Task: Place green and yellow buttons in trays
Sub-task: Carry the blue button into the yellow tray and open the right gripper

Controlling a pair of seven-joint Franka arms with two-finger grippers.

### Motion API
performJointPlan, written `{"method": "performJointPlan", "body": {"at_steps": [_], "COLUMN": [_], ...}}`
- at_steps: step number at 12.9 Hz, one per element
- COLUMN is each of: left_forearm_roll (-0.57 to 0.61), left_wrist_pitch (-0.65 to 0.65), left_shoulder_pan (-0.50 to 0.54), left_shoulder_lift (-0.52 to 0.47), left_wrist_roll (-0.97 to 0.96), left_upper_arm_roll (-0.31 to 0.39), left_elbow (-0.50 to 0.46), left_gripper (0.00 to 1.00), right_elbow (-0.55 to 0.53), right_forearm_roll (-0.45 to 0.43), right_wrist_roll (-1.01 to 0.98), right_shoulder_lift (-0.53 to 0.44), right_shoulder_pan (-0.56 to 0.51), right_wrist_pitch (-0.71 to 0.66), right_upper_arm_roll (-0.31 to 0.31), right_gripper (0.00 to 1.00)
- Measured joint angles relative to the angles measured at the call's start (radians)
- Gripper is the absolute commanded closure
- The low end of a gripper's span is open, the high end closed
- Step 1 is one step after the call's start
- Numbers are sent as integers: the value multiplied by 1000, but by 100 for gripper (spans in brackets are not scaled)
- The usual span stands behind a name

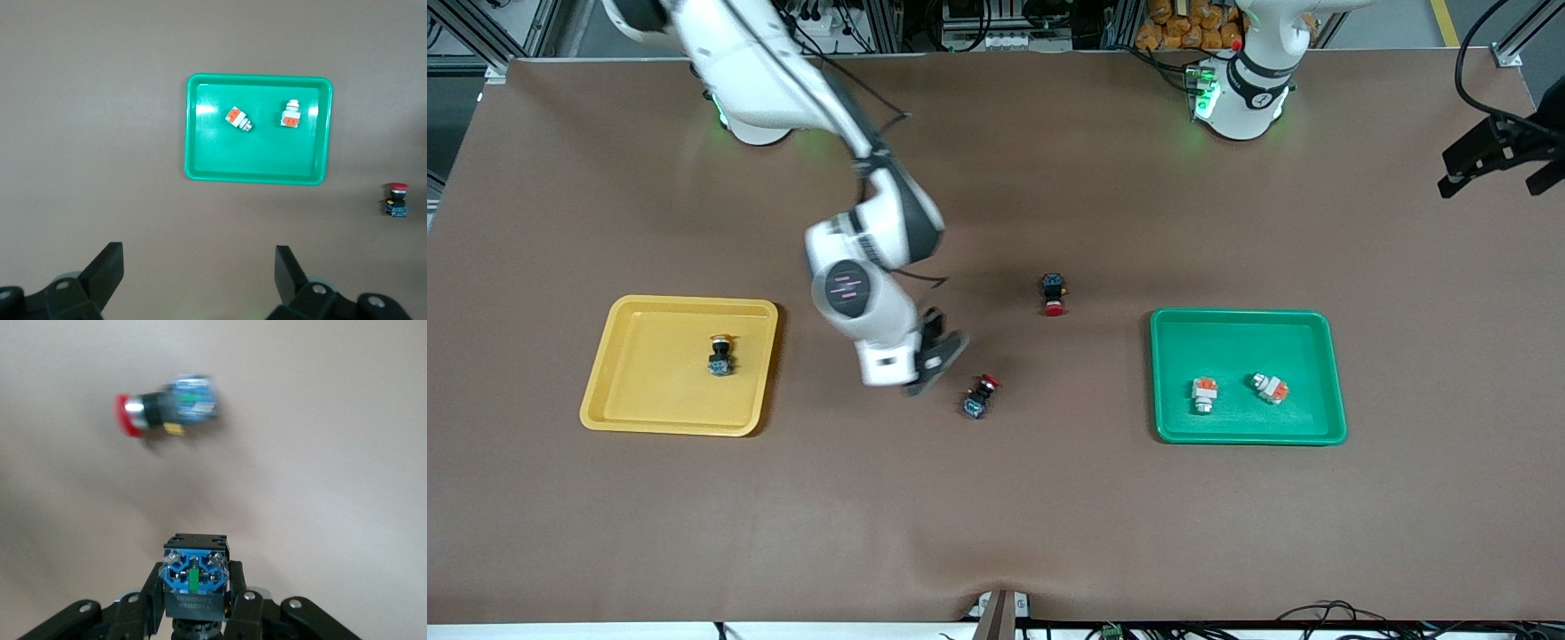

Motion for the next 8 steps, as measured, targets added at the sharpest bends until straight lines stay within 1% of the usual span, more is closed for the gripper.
{"method": "performJointPlan", "body": {"at_steps": [3, 5, 8], "left_forearm_roll": [0, 0, 0], "left_wrist_pitch": [-1, -6, -13], "left_shoulder_pan": [-1, -1, -1], "left_shoulder_lift": [31, 35, 36], "left_wrist_roll": [22, 29, 30], "left_upper_arm_roll": [-1, -2, -3], "left_elbow": [26, 33, 33], "left_gripper": [0, 0, 0], "right_elbow": [-22, -39, -64], "right_forearm_roll": [-2, -3, -4], "right_wrist_roll": [-13, -46, -127], "right_shoulder_lift": [-105, -118, -102], "right_shoulder_pan": [-210, -332, -513], "right_wrist_pitch": [-110, -142, -184], "right_upper_arm_roll": [-5, -5, -5], "right_gripper": [100, 100, 100]}}
